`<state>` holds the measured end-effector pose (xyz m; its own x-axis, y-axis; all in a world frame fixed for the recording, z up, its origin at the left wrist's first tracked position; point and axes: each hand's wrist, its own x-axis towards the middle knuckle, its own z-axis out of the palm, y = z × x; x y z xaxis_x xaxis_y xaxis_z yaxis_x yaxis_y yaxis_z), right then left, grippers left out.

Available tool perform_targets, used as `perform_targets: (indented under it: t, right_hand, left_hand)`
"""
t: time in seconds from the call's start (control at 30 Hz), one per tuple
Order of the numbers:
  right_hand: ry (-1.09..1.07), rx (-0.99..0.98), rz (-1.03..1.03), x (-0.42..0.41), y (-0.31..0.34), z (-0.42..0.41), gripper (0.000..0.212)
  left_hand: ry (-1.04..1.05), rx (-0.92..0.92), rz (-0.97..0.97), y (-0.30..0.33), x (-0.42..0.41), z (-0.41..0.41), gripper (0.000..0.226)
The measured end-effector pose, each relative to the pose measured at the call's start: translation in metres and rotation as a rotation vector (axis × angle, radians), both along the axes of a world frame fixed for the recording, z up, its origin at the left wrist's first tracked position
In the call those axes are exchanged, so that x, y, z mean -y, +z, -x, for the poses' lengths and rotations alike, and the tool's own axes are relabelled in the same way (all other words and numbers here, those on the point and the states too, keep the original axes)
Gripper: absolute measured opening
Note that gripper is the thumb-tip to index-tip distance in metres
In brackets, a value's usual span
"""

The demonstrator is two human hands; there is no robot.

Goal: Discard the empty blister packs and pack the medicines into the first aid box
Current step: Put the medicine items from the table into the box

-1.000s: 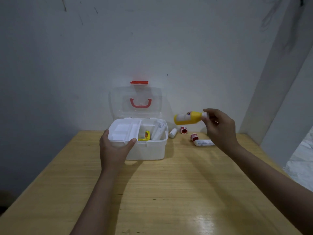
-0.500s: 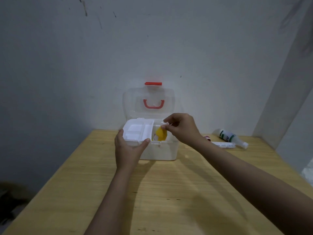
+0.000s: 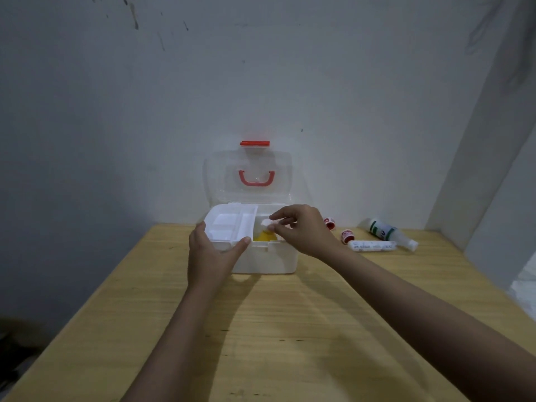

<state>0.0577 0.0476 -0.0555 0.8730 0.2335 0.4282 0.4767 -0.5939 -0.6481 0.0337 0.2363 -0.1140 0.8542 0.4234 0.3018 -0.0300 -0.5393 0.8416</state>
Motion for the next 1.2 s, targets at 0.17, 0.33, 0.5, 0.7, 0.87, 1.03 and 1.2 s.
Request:
perform_targets:
  t: [0.17, 0.33, 0.5, 0.7, 0.87, 1.03, 1.2]
  right_hand:
    - [-0.236, 0.094, -0.126, 0.063, -0.025, 0.011, 0.013]
    - [-0.700, 0.125, -0.048, 0.157, -0.058, 0.005, 0.020]
    - [-0.932, -0.055, -0.031, 0.205, -0.085, -0.002, 0.039]
    - [-0.899, -0.104, -0.059, 0.212, -0.089, -0.014, 0.038]
    - [-0.885, -0.058, -0.099, 0.211, -0.087, -0.015, 0.029]
    - [-0.902, 0.028, -0.355, 0.204, -0.075, -0.008, 0.028]
    - [-0.799, 0.127, -0.542, 0.191, -0.050, 0.005, 0.028]
  left_hand:
    - [-0.019, -0.085, -0.242, 0.003, -0.010, -0.004, 0.104]
    - [-0.089, -0.057, -0.295, 0.008, -0.021, -0.016, 0.094]
    - [-0.137, 0.022, -0.225, 0.004, -0.022, -0.016, 0.084]
    - [-0.116, 0.097, -0.119, 0.001, -0.017, -0.016, 0.079]
    - [-0.111, 0.104, -0.108, -0.002, -0.019, -0.018, 0.081]
    - [-0.107, 0.108, -0.095, -0.001, -0.017, -0.017, 0.083]
    - [-0.114, 0.118, -0.086, 0.000, -0.016, -0.015, 0.084]
